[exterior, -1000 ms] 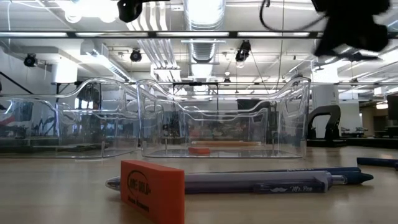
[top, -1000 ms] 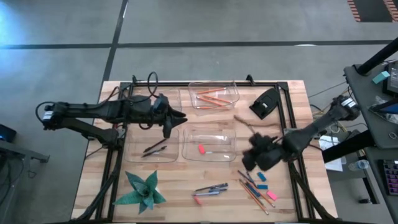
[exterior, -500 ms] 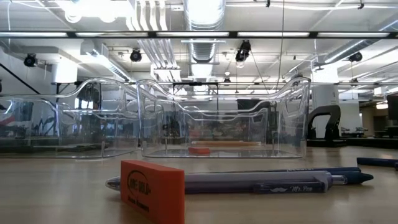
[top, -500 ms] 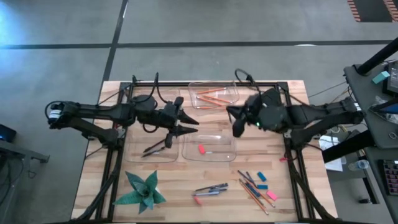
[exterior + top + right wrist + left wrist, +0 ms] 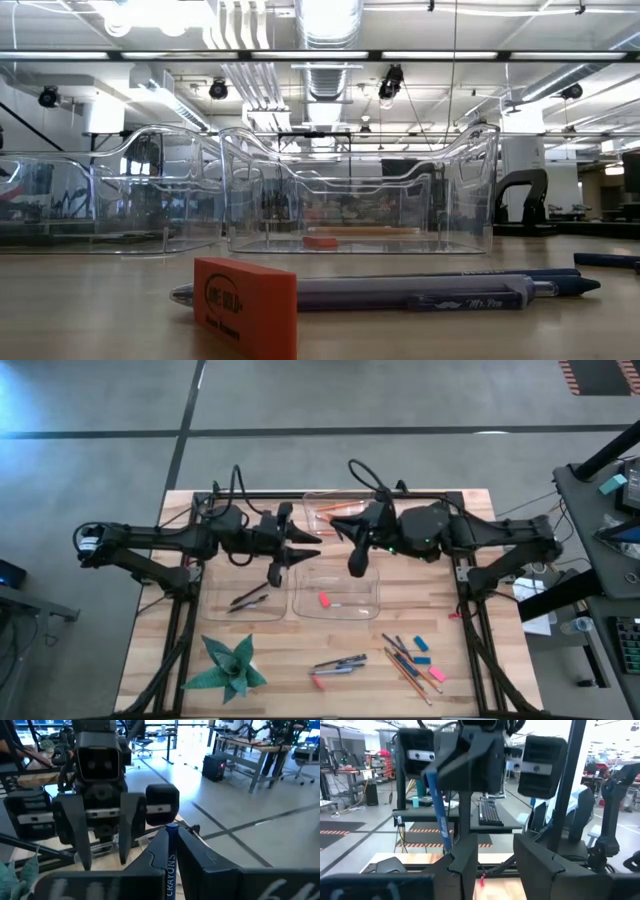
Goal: Sort crayons/erasers/pens/pencils in bins
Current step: Put the blue crayon into the top left transparent bin
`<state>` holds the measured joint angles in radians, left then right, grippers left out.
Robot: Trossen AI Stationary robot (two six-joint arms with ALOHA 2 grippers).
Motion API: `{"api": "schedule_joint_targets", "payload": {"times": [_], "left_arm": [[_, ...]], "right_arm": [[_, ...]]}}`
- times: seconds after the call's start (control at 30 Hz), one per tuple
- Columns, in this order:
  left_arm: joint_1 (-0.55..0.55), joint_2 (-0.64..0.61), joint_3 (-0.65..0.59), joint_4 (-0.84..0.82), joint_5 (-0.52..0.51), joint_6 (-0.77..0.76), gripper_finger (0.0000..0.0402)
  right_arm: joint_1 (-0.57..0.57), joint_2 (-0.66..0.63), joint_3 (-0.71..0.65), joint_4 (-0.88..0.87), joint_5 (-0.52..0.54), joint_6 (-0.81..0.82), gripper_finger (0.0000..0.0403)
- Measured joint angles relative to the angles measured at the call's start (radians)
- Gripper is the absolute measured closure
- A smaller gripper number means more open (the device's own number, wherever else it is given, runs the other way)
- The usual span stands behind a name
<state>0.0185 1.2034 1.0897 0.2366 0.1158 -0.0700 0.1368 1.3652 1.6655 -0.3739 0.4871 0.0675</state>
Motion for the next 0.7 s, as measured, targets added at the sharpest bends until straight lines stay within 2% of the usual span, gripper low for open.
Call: {"api": "schedule_joint_targets", "payload": {"times": [0.13, 0.27, 0.37, 0.7], "left_arm": [[0.002, 0.000, 0.000, 0.000, -0.010, 0.003, 0.0261], [0.002, -0.001, -0.002, 0.016, -0.104, 0.032, 0.0226], [0.002, 0.002, -0.002, 0.047, -0.136, 0.031, 0.0207], [0.002, 0.011, -0.002, 0.070, -0.137, 0.024, 0.0196]], "right_arm": [[0.000, 0.013, 0.058, -0.049, -0.001, 0.000, 0.0390], [0.000, 0.018, 0.076, -0.054, -0.059, 0.018, 0.0390], [0.000, 0.028, 0.076, -0.047, -0.087, 0.024, 0.0390], [0.000, 0.073, 0.076, 0.016, -0.099, -0.016, 0.0390]]}}
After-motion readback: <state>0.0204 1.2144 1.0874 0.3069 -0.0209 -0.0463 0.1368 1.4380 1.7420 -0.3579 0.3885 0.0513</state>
